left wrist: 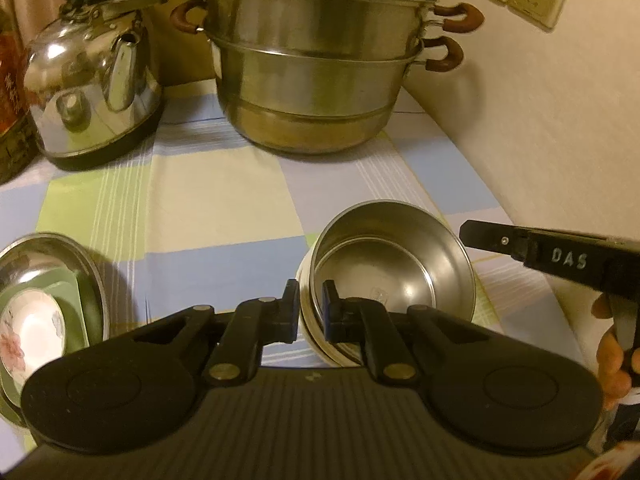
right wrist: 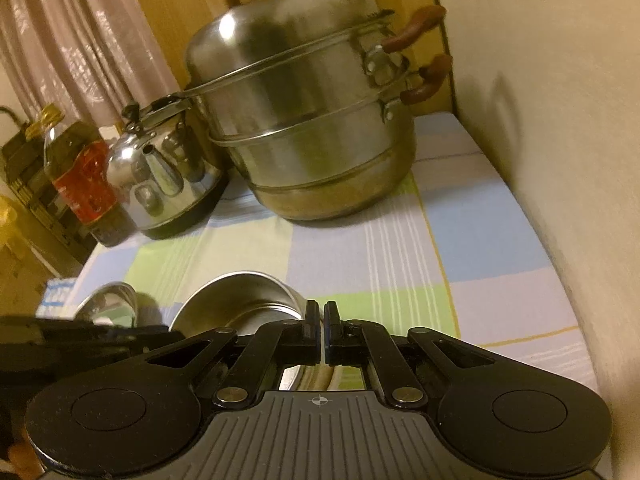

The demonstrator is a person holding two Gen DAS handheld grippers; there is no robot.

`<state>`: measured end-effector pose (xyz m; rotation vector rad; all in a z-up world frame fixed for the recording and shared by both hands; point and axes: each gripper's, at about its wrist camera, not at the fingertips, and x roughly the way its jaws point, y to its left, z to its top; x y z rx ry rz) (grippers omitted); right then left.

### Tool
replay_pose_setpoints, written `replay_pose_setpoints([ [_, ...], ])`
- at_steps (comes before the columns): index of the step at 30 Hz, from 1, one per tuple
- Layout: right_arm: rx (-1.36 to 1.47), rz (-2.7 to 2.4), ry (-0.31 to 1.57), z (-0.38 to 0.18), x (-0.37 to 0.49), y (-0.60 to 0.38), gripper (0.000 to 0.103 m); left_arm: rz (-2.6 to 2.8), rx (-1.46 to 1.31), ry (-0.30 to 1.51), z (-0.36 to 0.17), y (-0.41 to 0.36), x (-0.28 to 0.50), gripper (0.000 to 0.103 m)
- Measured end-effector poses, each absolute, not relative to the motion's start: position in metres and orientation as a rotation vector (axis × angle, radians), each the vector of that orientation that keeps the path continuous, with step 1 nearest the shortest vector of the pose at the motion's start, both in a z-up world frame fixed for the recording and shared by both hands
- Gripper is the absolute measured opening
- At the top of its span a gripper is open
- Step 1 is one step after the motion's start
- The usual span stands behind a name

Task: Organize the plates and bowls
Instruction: 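Lift the stacked bowls off the cloth with the right tool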

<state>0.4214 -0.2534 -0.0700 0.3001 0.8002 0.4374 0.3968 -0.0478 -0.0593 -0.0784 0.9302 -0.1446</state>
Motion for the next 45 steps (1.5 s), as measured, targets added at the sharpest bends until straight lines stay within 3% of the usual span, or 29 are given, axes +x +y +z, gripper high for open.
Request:
replay_pose_setpoints([
  [4, 0.370, 0.475, 0.778, -0.067, 0.423, -0.259, 0.011, -0.140, -0.122, 0.953, -0.063, -0.043, 0.399, 0.018],
  [6, 0.348, 0.480, 0.779, -0.067, 0.423, -0.255, 0.035, -0.143, -0.126, 0.962, -0.065, -0.043, 0.401, 0.018],
  [7, 0.338, 0.479, 0.785, -0.069, 0.425, -0.253, 0.036, -0.145, -0.126, 0.966, -0.066, -0.044, 0.403, 0.018],
  [13, 0.346, 0.476, 0.830, -0.085, 0.436, -0.248, 0.036, -0.158, -0.119, 0.980, -0.072, -0.049, 0.409, 0.017],
  [14, 0.354, 0.480, 0.835, -0.087, 0.439, -0.248, 0.032, -0.156, -0.119, 0.982, -0.072, -0.049, 0.410, 0.017],
  [15, 0.363, 0.485, 0.842, -0.088, 0.441, -0.248, 0.020, -0.155, -0.121, 0.984, -0.073, -0.048, 0.410, 0.016],
  [18, 0.390, 0.467, 0.883, -0.090, 0.448, -0.250, 0.016, -0.162, -0.140, 0.989, -0.071, -0.046, 0.412, 0.016],
  [30, 0.303, 0.424, 1.005, -0.082, 0.463, -0.233, 0.016, -0.148, -0.073, 1.003, -0.074, -0.053, 0.413, 0.015],
  [35, 0.309, 0.430, 1.017, -0.085, 0.464, -0.234, 0.016, -0.142, -0.130, 1.034, -0.074, -0.047, 0.416, 0.019],
  [38, 0.301, 0.406, 1.026, -0.085, 0.463, -0.237, 0.025, -0.125, -0.150, 1.052, -0.077, -0.045, 0.418, 0.029],
  [45, 0.305, 0.393, 1.060, -0.097, 0.460, -0.238, 0.030, -0.122, -0.183, 1.087, -0.087, -0.044, 0.422, 0.030],
])
